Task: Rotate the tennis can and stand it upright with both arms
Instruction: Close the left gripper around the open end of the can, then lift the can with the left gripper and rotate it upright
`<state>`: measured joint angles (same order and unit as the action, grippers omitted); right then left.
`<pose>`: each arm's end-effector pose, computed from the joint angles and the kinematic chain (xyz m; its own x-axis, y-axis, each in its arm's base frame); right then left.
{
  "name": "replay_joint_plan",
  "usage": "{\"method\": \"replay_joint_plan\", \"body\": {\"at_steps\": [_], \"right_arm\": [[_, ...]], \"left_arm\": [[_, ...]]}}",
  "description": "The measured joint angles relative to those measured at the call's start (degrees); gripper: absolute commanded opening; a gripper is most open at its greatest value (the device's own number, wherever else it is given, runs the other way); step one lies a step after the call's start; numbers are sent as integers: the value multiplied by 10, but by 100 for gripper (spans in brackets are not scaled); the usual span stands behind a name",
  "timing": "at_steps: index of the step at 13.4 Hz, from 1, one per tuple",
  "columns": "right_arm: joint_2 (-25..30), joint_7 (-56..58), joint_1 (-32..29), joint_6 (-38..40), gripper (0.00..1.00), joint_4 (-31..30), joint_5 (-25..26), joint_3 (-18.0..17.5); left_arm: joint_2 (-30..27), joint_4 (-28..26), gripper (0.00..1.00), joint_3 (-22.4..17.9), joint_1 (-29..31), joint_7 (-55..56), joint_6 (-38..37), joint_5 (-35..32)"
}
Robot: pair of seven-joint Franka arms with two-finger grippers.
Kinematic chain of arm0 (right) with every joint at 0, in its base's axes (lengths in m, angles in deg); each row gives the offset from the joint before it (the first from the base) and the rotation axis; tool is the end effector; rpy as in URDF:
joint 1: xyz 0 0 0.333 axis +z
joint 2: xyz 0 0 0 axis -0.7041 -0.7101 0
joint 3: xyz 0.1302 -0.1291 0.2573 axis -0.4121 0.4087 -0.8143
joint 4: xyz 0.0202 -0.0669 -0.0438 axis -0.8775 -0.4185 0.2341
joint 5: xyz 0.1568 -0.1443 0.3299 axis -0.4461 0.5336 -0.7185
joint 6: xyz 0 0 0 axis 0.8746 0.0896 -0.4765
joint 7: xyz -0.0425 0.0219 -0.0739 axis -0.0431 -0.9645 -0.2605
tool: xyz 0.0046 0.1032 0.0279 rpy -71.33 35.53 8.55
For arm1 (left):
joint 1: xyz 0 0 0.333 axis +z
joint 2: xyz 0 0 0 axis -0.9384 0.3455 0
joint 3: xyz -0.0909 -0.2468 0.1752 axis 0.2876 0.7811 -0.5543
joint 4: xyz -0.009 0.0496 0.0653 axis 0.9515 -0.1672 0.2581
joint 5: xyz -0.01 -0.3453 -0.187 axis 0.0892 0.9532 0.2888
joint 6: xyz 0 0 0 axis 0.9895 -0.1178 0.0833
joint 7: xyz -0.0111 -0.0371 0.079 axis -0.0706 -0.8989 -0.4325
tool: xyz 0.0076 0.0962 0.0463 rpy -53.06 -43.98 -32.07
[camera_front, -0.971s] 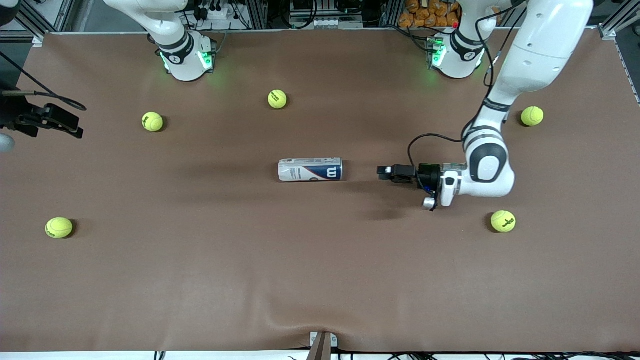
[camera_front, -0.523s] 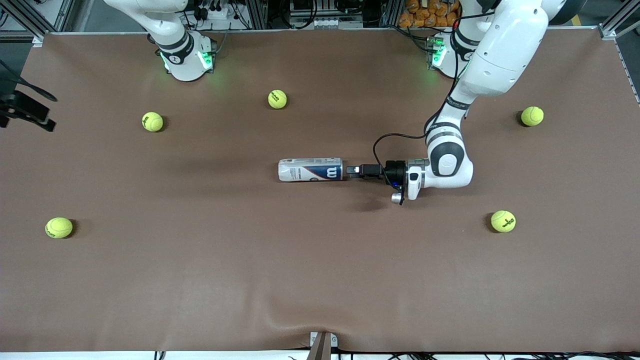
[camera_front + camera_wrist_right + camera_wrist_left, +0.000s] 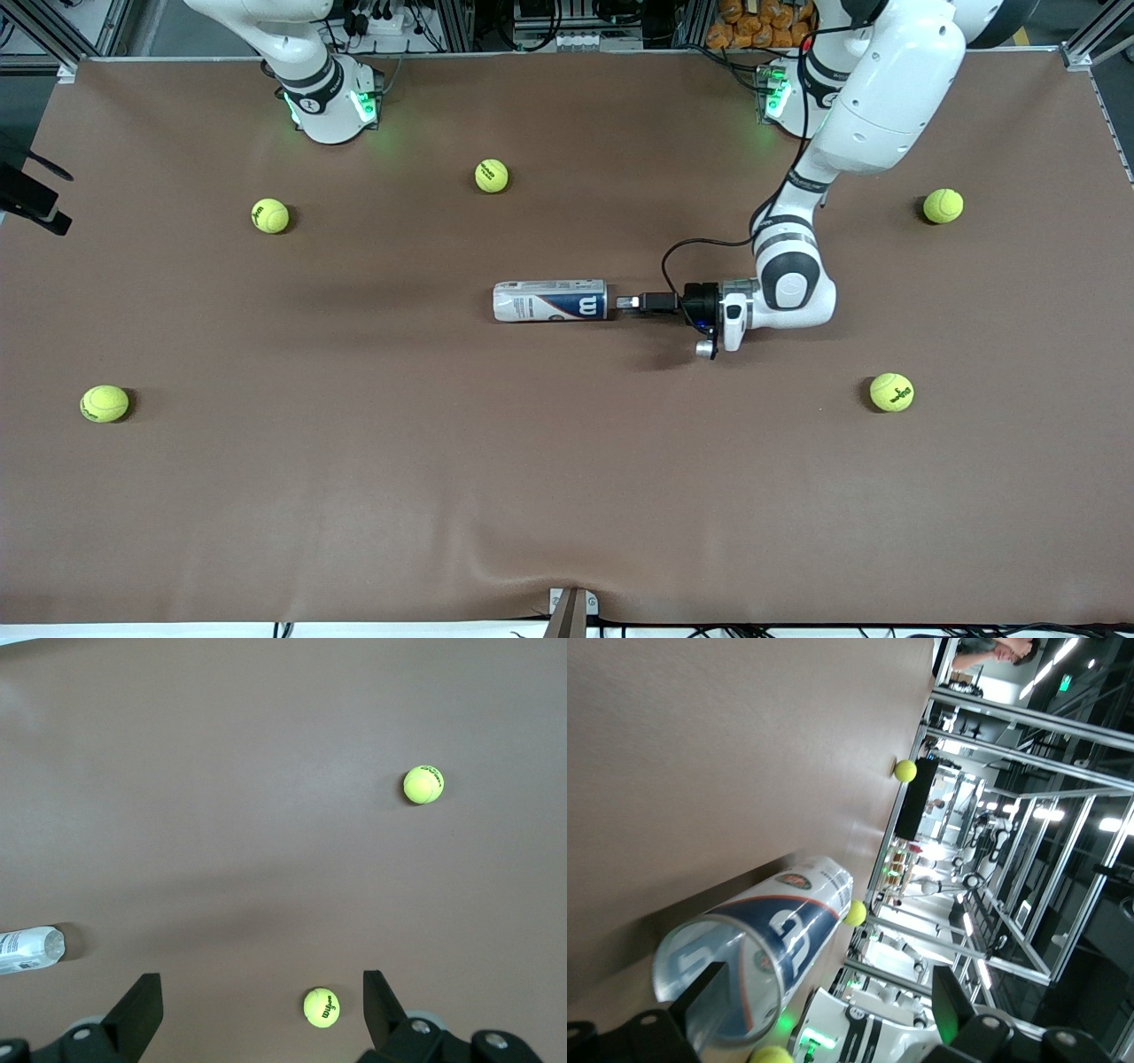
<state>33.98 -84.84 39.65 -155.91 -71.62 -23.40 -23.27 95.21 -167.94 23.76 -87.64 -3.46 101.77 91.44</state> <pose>0.5484 -0.0543 0.6748 0.9901 -0.1377 0.0264 -0.1378 -0.9905 0.0022 0.4952 -0.2905 0.1205 0.9579 0.0055 -0.2871 0.2833 -0.1811 0.9418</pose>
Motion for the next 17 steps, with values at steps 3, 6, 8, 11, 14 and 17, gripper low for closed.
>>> {"method": "replay_joint_plan", "body": {"at_steps": [3,6,8,11,14,17], "right_arm": [[-1,-2,0,4,100,0,-2,0],[-1,-9,3,21,100,0,-3,1],[-1,-11,4,28,100,0,-4,1],[-1,-15,4,31,100,0,-27,3],[-1,-16,4,35,100,0,-36,6],[-1,-16,3,52,100,0,-36,9]], "left_arm": [[4,0,100,0,-20,0,8,22],[13,0,81,0,-23,0,8,24],[17,2,68,1,-26,0,8,33],[23,8,19,1,-35,-1,8,41],[26,11,0,0,-36,-2,8,41],[26,16,0,0,-36,-3,8,41]]}}
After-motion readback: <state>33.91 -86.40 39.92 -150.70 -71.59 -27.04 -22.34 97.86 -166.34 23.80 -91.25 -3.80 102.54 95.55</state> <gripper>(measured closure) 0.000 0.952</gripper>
